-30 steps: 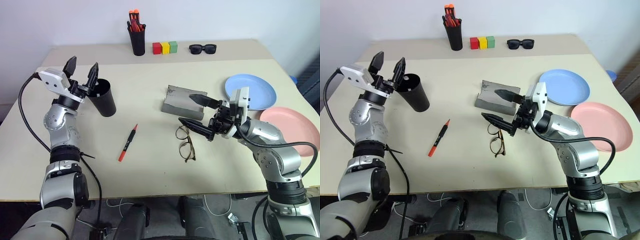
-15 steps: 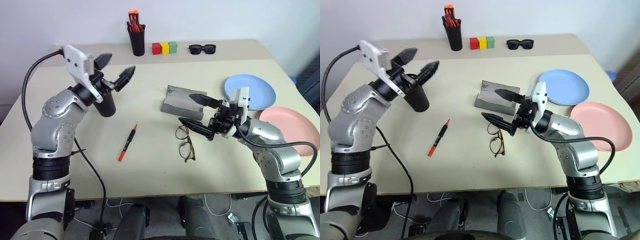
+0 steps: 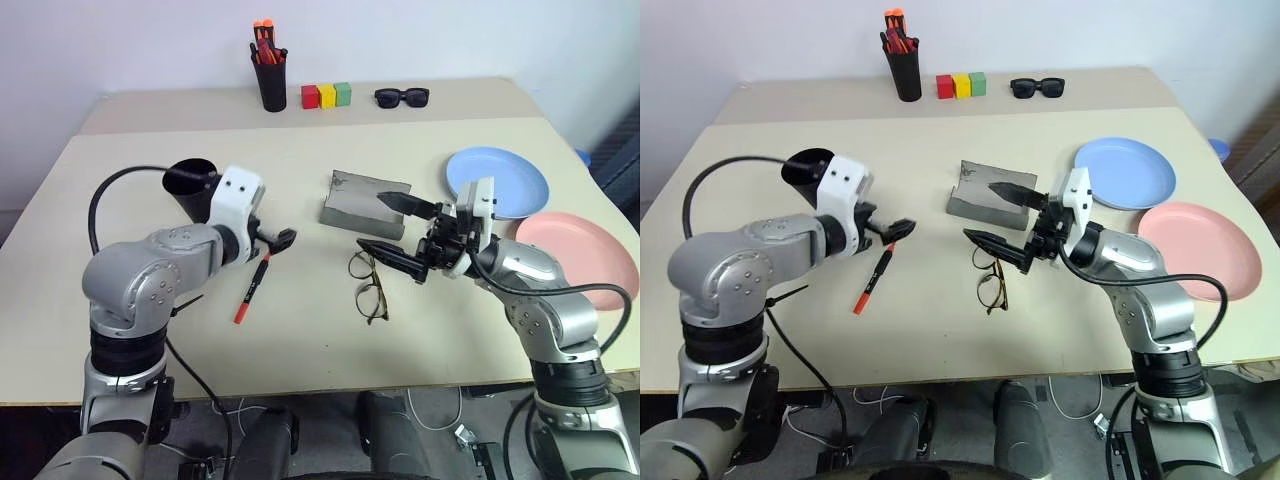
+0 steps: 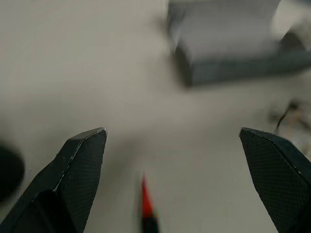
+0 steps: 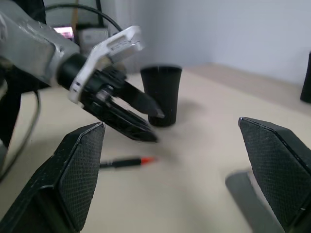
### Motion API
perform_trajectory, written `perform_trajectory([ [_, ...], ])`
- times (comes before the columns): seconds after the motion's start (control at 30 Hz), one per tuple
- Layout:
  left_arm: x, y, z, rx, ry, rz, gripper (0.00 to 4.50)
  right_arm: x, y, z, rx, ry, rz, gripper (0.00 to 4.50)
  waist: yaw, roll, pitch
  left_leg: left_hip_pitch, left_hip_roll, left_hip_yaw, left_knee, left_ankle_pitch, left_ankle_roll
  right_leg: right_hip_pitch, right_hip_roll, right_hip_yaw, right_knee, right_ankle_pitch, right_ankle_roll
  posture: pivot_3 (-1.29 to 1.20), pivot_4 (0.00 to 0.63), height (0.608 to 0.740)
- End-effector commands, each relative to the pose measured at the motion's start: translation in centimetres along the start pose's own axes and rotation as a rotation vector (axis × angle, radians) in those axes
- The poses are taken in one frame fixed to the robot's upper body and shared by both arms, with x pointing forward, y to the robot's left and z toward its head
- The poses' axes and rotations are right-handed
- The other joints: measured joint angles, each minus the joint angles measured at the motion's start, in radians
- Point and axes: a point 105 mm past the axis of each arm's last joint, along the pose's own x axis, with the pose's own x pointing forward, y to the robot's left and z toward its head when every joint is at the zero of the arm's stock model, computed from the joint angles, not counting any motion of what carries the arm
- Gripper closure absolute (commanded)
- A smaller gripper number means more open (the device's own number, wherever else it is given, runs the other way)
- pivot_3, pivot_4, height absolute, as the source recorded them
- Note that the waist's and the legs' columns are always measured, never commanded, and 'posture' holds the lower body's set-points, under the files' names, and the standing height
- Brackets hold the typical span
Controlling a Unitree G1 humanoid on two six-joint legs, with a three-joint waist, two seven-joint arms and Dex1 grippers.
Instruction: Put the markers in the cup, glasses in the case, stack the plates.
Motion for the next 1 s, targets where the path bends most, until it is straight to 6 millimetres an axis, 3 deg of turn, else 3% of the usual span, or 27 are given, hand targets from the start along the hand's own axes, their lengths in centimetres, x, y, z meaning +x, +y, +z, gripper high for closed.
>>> perform_trajectory([
  [0.03, -0.7, 1.2, -0.5, 0.005, 0.013, 0.043, 0.03, 0.0, 0.4, 0.8, -0.044, -0.027, 0.013, 0.00, 0.002, 0.000, 0.000, 0.000, 0.000, 0.000, 0.000, 0.000, 0.000, 0.000, 0.000, 0.000, 0.000, 0.000, 0.000, 0.00, 0.150, 0.740],
  [0.53, 1.1, -0.6, -2.2, -0.089, 0.105, -0.034, 0.03, 1.0, 0.9, 1.0, -0.043, -0.056, 0.021, 0.00, 0.005, 0.000, 0.000, 0.000, 0.000, 0.000, 0.000, 0.001, -0.001, 0.000, 0.000, 0.000, 0.000, 0.000, -0.001, 0.00, 0.150, 0.740],
  [0.63, 1.3, -0.5, -2.9, -0.082, 0.143, -0.038, 1.22, 0.9, 0.8, 1.0, -0.045, -0.055, 0.015, 0.00, 0.004, 0.000, 0.000, 0.000, 0.000, 0.000, 0.000, 0.001, -0.001, 0.000, 0.000, 0.000, 0.000, 0.000, -0.001, 0.00, 0.150, 0.740],
  [0.83, 1.3, 0.0, -3.9, -0.102, 0.179, -0.032, 4.24, 0.6, 0.7, 1.0, -0.050, -0.051, 0.001, 0.00, 0.004, 0.000, 0.000, 0.000, 0.000, 0.000, 0.000, 0.001, -0.001, 0.000, 0.000, 0.000, 0.000, 0.000, -0.001, 0.00, 0.150, 0.740],
  [0.87, 1.2, 0.1, -3.9, -0.101, 0.181, -0.030, 4.42, 0.6, 0.7, 1.0, -0.052, -0.051, -0.001, 0.00, 0.004, 0.001, -0.001, 0.000, 0.000, 0.000, 0.000, 0.001, -0.001, 0.000, 0.000, 0.001, 0.000, 0.000, -0.001, 0.00, 0.150, 0.740],
  [1.0, 1.3, 0.7, -3.6, -0.103, 0.165, -0.004, 4.42, 0.6, 0.6, 1.0, -0.057, -0.050, -0.008, 0.00, 0.004, 0.000, -0.001, 0.000, 0.000, 0.000, 0.000, 0.001, -0.001, 0.001, 0.000, 0.000, 0.000, 0.000, -0.001, 0.00, 0.150, 0.740],
])
